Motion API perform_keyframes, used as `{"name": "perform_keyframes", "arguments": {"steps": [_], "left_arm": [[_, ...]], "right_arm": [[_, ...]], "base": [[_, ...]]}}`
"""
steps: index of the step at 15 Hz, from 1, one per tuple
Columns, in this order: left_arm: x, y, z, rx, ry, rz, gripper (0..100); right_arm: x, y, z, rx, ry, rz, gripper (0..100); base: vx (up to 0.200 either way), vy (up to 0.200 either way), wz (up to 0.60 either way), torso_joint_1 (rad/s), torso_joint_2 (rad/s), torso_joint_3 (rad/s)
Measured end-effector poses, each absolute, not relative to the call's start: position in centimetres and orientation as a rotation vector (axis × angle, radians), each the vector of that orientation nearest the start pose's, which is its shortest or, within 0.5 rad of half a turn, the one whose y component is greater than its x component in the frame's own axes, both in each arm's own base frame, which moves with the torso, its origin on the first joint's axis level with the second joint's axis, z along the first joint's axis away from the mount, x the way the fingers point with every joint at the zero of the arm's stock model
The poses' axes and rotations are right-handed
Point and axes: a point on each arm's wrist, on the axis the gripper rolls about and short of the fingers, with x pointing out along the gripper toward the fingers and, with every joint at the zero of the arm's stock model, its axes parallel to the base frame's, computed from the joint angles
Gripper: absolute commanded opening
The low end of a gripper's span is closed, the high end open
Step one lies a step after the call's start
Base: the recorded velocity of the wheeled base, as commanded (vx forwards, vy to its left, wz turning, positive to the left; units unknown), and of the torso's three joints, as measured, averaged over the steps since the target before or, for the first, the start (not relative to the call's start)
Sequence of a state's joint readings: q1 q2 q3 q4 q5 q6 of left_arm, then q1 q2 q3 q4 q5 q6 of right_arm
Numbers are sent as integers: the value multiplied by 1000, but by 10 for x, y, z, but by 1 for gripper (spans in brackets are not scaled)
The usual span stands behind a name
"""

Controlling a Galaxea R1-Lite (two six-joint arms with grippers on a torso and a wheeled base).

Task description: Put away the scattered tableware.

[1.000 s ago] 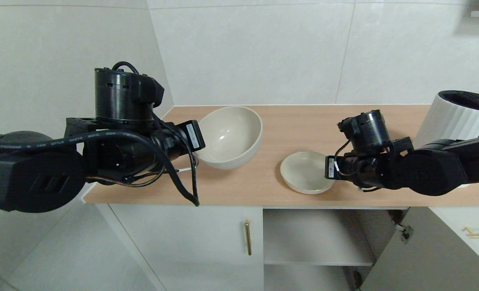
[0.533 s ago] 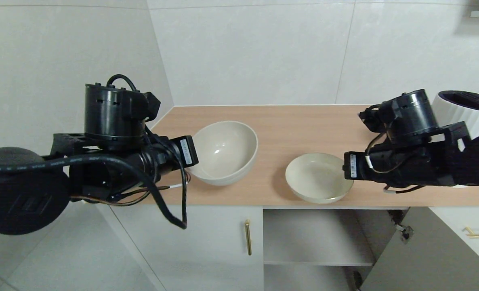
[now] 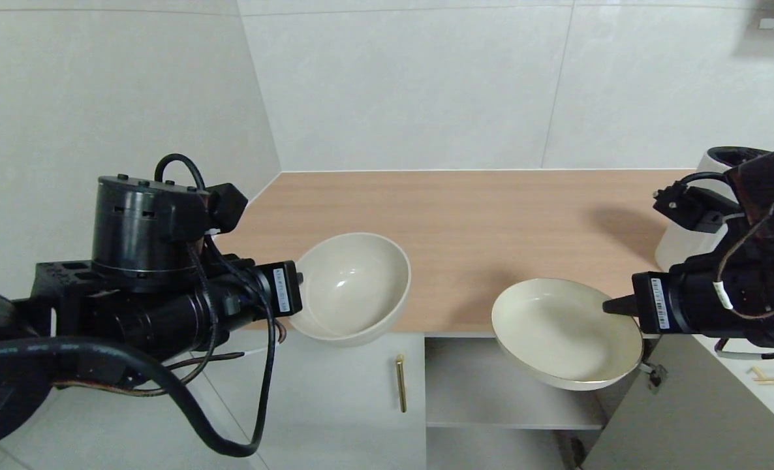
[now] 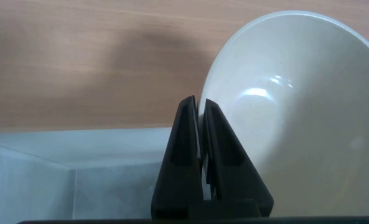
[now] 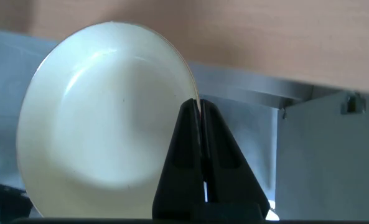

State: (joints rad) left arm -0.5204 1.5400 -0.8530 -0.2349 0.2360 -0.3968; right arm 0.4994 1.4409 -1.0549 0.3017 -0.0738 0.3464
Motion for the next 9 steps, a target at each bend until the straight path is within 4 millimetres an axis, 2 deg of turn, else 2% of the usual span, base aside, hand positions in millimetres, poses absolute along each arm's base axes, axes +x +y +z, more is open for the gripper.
{"name": "perform_keyframes", "arguments": {"steps": [5,9], "left_arm": [[231,-131,203,-215,471,-209,0],[231,-135,200,-204,482,-215,0]], "right_arm": [[196,102,235,135,714,279,0],[200,103,229,118,731,272,0]], "base": [[-200,0,0,0,0,3],[0,0,0,0,0,0]]}}
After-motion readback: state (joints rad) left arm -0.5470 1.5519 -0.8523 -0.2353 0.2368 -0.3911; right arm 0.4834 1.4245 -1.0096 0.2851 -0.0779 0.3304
